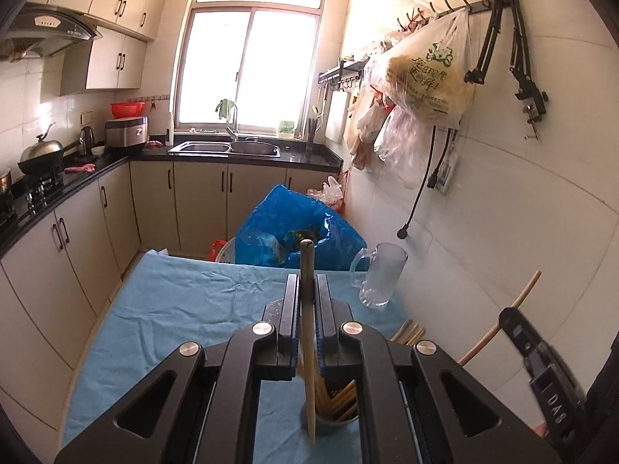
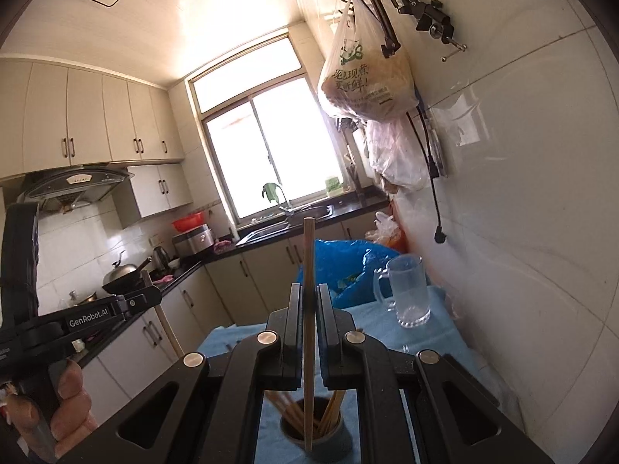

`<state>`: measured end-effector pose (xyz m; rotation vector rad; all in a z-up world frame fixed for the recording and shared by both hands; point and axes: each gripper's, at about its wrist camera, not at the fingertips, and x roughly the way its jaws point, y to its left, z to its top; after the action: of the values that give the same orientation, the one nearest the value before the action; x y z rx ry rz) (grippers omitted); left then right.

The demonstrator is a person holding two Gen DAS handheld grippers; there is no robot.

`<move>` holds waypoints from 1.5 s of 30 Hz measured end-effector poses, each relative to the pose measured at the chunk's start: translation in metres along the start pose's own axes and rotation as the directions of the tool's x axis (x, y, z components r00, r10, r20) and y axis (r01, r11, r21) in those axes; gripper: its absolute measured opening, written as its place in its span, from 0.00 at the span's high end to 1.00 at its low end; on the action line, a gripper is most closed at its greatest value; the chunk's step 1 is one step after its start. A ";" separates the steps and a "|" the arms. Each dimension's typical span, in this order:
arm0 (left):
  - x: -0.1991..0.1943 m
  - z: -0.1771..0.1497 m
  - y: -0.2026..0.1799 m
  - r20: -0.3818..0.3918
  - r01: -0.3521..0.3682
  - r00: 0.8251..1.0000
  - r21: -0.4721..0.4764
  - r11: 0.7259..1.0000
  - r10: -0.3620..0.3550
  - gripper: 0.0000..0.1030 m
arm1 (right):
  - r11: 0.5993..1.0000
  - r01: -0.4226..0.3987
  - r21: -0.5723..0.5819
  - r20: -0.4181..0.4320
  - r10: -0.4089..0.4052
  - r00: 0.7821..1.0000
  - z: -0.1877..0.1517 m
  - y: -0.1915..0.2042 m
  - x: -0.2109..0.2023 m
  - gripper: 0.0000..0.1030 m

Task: Organize utensils
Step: 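Carry the left tool's chopstick into the black cup while the right tool lowers its own in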

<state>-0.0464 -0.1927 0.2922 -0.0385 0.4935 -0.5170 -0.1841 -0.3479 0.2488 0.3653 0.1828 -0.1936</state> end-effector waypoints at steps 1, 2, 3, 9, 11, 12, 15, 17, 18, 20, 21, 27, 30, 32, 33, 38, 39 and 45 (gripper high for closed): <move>0.005 0.002 -0.001 0.006 -0.001 1.000 -0.008 1.000 0.001 0.94 | 1.000 0.003 0.000 0.000 -0.003 1.000 0.000 0.000 0.005 0.93; 0.008 0.004 -0.002 0.009 -0.004 1.000 -0.012 1.000 0.004 0.94 | 1.000 0.007 -0.001 0.001 -0.007 1.000 0.000 0.000 0.008 0.93; 0.013 0.005 -0.003 0.012 -0.004 1.000 -0.019 1.000 0.004 0.94 | 1.000 0.012 -0.002 0.002 -0.012 1.000 0.001 -0.001 0.012 0.93; 0.043 -0.004 0.000 0.005 0.007 1.000 -0.060 0.998 -0.007 0.94 | 0.999 0.037 0.003 -0.008 -0.037 0.999 -0.005 -0.006 0.038 0.93; 0.052 -0.009 0.004 -0.003 0.016 1.000 -0.074 0.997 -0.016 0.94 | 0.999 0.042 0.002 -0.018 -0.042 0.999 -0.009 -0.009 0.045 0.93; 0.057 -0.013 0.007 -0.009 0.016 1.000 -0.083 0.996 -0.017 0.94 | 0.999 0.047 -0.002 -0.028 -0.047 0.998 -0.013 -0.009 0.050 0.93; 0.067 -0.023 0.014 -0.034 0.019 0.999 -0.105 0.994 -0.023 0.94 | 0.999 0.050 -0.008 -0.059 -0.050 0.997 -0.023 -0.012 0.061 0.93; 0.072 -0.029 0.017 -0.046 0.020 0.999 -0.112 0.993 -0.025 0.94 | 0.999 0.048 -0.013 -0.078 -0.049 0.996 -0.030 -0.012 0.066 0.93; 0.074 -0.032 0.017 -0.054 0.020 0.998 -0.109 0.994 -0.026 0.94 | 0.999 0.048 -0.013 -0.087 -0.049 0.995 -0.034 -0.013 0.068 0.93; 0.078 -0.036 0.016 -0.065 0.020 0.998 -0.098 0.995 -0.026 0.94 | 0.999 0.042 -0.009 -0.103 -0.043 0.994 -0.039 -0.015 0.072 0.93; 0.079 -0.039 0.015 -0.069 0.020 0.997 -0.091 0.996 -0.026 0.94 | 0.999 0.042 -0.009 -0.109 -0.043 0.993 -0.041 -0.016 0.074 0.93; 0.082 -0.056 0.014 -0.087 0.007 0.996 -0.049 0.999 -0.011 0.94 | 0.998 0.056 -0.016 -0.133 -0.057 0.990 -0.054 -0.020 0.076 0.93; 0.086 -0.064 0.016 -0.110 0.008 0.994 -0.040 0.999 -0.013 0.93 | 0.998 0.059 -0.005 -0.153 -0.059 0.986 -0.058 -0.026 0.079 0.93; 0.087 -0.068 0.016 -0.113 0.007 0.993 -0.030 1.000 -0.010 0.93 | 0.998 0.059 -0.001 -0.164 -0.058 0.985 -0.060 -0.027 0.080 0.93; 0.087 -0.069 0.016 -0.115 0.006 0.993 -0.024 1.000 -0.009 0.93 | 0.998 0.060 0.001 -0.167 -0.059 0.984 -0.061 -0.027 0.081 0.93; 0.089 -0.072 0.018 -0.124 -0.002 0.992 -0.015 1.000 0.000 0.93 | 0.998 0.061 0.006 -0.192 -0.059 0.980 -0.064 -0.029 0.089 0.93; 0.090 -0.072 0.018 -0.126 -0.002 0.992 -0.010 1.000 0.001 0.93 | 0.998 0.063 0.007 -0.196 -0.060 0.979 -0.065 -0.029 0.091 0.93; 0.091 -0.073 0.017 -0.137 0.000 0.991 0.003 1.000 0.001 0.92 | 0.998 0.060 -0.005 -0.240 -0.059 0.969 -0.069 -0.028 0.099 0.92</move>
<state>-0.0033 -0.2156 0.1850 0.0003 0.6266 -0.5223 -0.1047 -0.3628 0.1554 0.3857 0.4324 -0.2085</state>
